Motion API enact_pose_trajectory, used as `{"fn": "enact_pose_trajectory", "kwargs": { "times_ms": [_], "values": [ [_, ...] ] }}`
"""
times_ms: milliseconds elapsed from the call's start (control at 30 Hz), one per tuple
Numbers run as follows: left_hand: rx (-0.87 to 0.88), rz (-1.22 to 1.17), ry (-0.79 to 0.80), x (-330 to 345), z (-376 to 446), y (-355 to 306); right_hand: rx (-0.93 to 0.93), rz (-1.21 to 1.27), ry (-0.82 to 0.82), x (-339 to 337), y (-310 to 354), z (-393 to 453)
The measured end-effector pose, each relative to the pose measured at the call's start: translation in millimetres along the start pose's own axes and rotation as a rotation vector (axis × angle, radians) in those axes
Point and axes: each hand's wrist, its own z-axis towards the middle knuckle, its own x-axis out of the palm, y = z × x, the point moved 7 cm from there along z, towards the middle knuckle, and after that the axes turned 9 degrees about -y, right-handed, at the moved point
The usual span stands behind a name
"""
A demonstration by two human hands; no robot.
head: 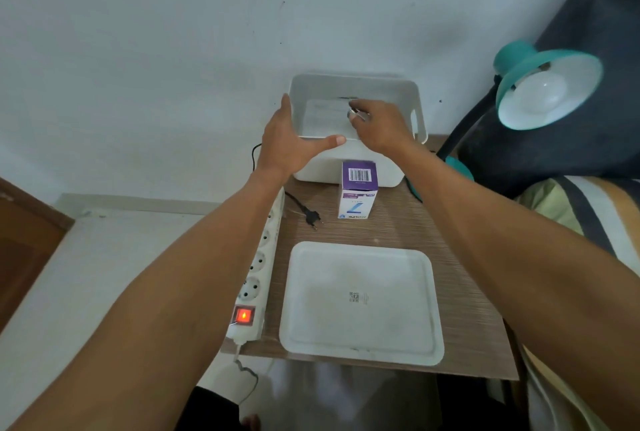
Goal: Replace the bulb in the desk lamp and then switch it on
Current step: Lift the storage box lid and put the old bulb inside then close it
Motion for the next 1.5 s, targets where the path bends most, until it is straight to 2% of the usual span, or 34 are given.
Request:
{"fn": "enact_pose_trajectory", "kwargs": {
  "times_ms": [167,400,567,733,967,1100,1333,1433,1500],
  "values": [
    [0.005,0.0,0.007,1.4,0.2,0.9,-0.025,-0.16,0.169,10.7,-1.2,5.8],
    [-0.02,0.041,0.06,3.8,3.0,4.9,-0.011,-0.195,0.26,16.1,-0.6,1.8],
    [-0.09,0.079,0.144,4.1,6.2,7.8,-0.003,-0.199,0.216,5.7,4.9,-7.8],
    [-0.128,0.168,0.176,-3.2,2.7,3.2,-0.01,-0.131,0.02,-28.3,11.2,-21.7],
    [-0.096,0.127,0.028,-27.1,-74.7,0.3,-0.045,-0.061,-0.219,-68.0,16.0,-74.5],
    [-0.123,0.068,0.058,-31.4,-136.3,12.1,-0.016,-0.032,-0.304,-73.3,4.8,-127.6],
    [-0.17,0.192,0.174,-27.4,-240.1,28.0,0.192,-0.06,-0.173,-37.3,-54.6,-245.0],
    [-0.102,0.293,0.275,-21.3,-263.6,33.4,0.286,-0.054,-0.099,-22.4,-80.2,-287.9],
    [-0.087,0.349,0.287,-19.5,-275.3,33.1,0.313,-0.084,-0.041,-13.3,-92.2,-307.5]
  ]
}}
